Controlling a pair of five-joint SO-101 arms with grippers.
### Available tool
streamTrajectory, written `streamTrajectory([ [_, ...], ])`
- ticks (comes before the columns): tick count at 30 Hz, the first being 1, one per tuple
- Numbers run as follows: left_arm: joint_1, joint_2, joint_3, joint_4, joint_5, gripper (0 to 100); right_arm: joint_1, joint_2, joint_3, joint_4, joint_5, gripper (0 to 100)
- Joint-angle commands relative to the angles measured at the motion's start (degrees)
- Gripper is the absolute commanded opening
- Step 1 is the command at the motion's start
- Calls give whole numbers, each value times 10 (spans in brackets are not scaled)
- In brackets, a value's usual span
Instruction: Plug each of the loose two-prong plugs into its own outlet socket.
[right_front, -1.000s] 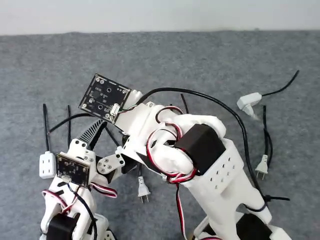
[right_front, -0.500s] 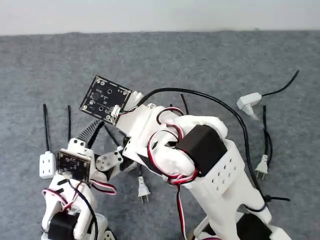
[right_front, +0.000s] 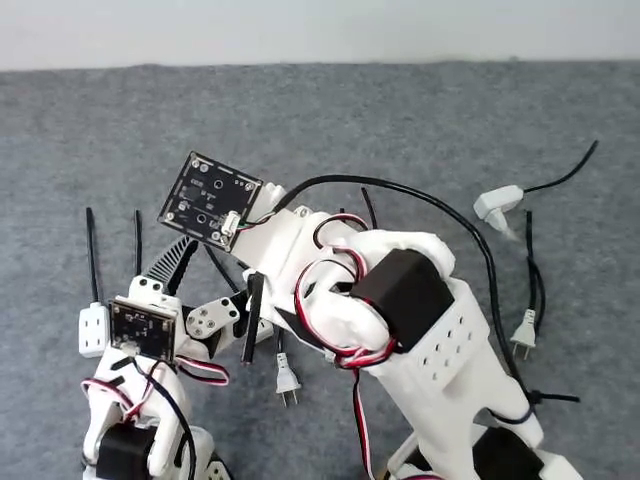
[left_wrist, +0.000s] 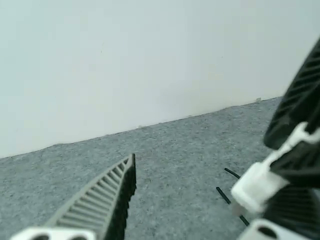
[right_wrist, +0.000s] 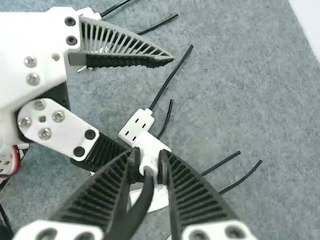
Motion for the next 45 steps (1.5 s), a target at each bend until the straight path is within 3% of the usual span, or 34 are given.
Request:
streamTrajectory([
  [1,-27,-10,1,-19,-6,411,9,-25,-21,26,13,8],
  [6,-76,-10,12,-47,-5,411,44,-25,0,26,33,8],
  [22,-76,-10,30,-59,-4,411,45,-26,41,22,33,9],
  [28,-83,-9,29,-52,-4,411,46,-18,68,4,-6,10],
  [40,-170,-8,30,-42,15,411,46,-17,396,-276,-91,17],
  [45,-193,-8,28,-43,26,411,49,-17,497,-385,-167,117],
])
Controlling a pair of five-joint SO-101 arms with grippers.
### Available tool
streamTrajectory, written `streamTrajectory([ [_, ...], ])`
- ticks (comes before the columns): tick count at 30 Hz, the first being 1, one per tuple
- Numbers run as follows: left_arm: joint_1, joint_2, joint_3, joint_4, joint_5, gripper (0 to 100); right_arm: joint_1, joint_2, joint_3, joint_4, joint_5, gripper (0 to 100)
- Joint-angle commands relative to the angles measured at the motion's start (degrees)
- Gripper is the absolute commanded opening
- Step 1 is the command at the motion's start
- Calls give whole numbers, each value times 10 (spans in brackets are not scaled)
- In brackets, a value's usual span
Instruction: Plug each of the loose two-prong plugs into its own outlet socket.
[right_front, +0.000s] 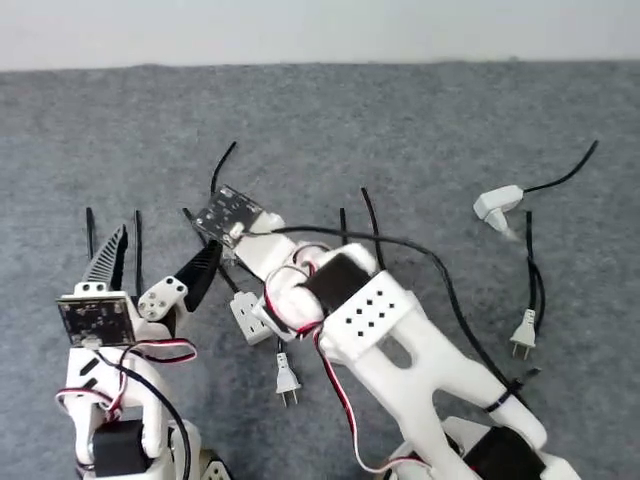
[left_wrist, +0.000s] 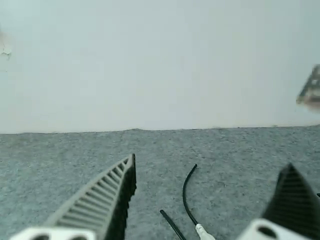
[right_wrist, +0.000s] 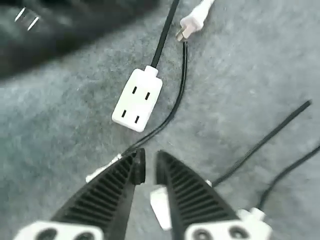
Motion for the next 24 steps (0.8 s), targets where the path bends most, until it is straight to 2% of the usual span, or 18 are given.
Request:
streamTrajectory([
  [1,-11,-8,-3,3,11,411,12,-14,51,-82,-70,132],
  [4,-11,-8,-1,3,11,411,14,-14,90,-129,-168,143],
  [7,-9,-8,15,-11,11,411,13,-15,95,-132,-238,143],
  [10,-8,-8,35,-32,11,411,7,-15,98,-131,-265,144],
  [17,-8,-8,41,-38,10,411,-60,-15,147,-103,-351,141],
  [24,-2,-8,55,-49,10,411,-87,-15,162,-102,-357,143],
])
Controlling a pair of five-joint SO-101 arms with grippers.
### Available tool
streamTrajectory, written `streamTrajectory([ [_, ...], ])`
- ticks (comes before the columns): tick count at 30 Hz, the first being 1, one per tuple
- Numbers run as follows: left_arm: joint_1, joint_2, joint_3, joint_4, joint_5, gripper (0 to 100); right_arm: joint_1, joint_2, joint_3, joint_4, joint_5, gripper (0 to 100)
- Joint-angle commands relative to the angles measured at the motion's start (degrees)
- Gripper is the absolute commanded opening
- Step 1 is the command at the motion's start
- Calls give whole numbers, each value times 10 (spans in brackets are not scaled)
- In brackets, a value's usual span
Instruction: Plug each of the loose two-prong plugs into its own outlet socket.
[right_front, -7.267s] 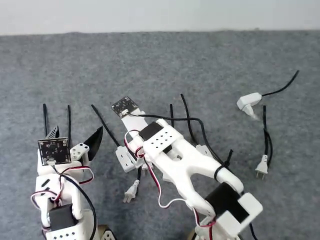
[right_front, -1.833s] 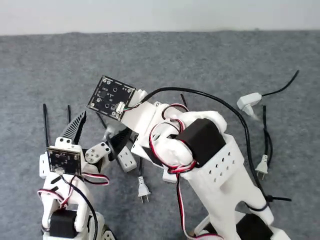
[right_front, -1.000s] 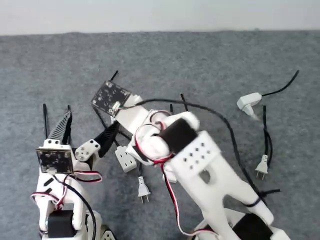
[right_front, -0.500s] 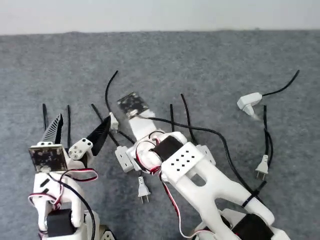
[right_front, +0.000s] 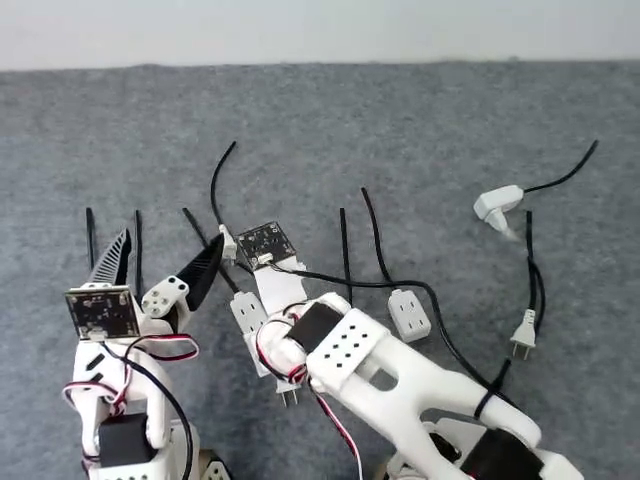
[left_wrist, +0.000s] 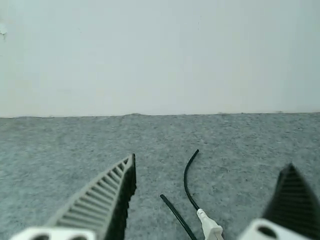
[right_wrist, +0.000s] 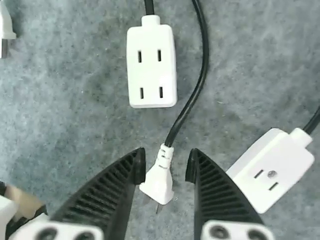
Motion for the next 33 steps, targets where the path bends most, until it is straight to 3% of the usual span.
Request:
streamTrajectory([
  [1,7,-8,5,-28,5,411,-15,-15,-6,6,-8,143],
  [13,5,-8,30,-64,-9,411,-29,91,5,3,-11,169],
  [18,5,-8,32,-67,-10,411,-32,138,-14,2,-72,223],
  [33,6,-8,32,-67,-11,411,-49,118,-52,5,-73,223],
])
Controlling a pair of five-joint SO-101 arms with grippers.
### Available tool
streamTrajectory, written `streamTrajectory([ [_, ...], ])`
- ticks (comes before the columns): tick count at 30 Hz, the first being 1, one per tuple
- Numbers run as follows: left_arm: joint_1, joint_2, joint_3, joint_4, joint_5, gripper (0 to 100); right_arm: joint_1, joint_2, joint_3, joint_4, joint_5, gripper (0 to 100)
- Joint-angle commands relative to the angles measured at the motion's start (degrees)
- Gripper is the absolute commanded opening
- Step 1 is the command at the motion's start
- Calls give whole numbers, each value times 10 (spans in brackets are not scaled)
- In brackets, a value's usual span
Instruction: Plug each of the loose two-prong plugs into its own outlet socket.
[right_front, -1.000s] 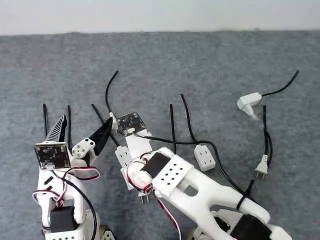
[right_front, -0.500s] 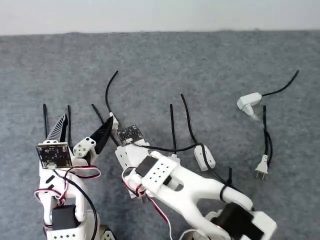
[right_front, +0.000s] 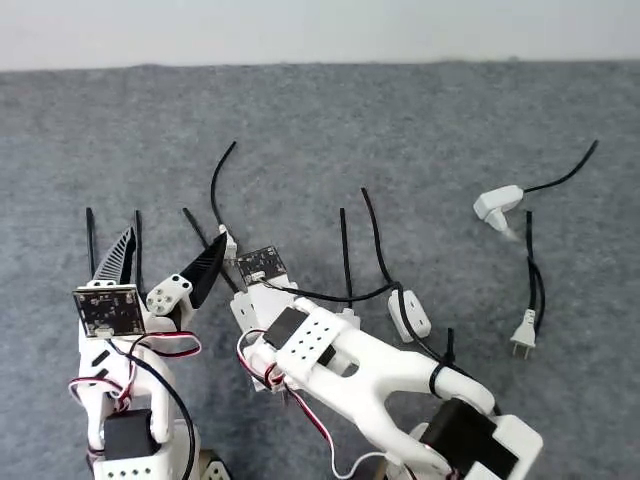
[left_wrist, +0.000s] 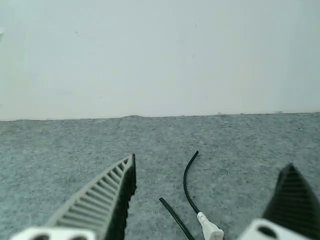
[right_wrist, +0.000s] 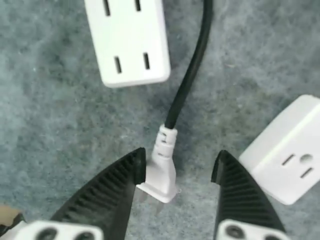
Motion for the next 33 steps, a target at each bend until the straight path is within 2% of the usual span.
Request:
streamTrajectory([
  [1,1,-8,-6,-18,-7,411,-15,-22,-33,7,-5,223],
  [12,1,-8,-6,-18,-7,411,-15,-10,-30,15,-5,223],
  [26,1,-8,-6,-18,-7,411,-12,101,-54,23,-2,220],
  [29,1,-8,-6,-18,-7,411,-13,100,-55,20,0,146],
  [33,2,-8,-6,-18,-7,411,-14,103,-71,23,85,0],
])
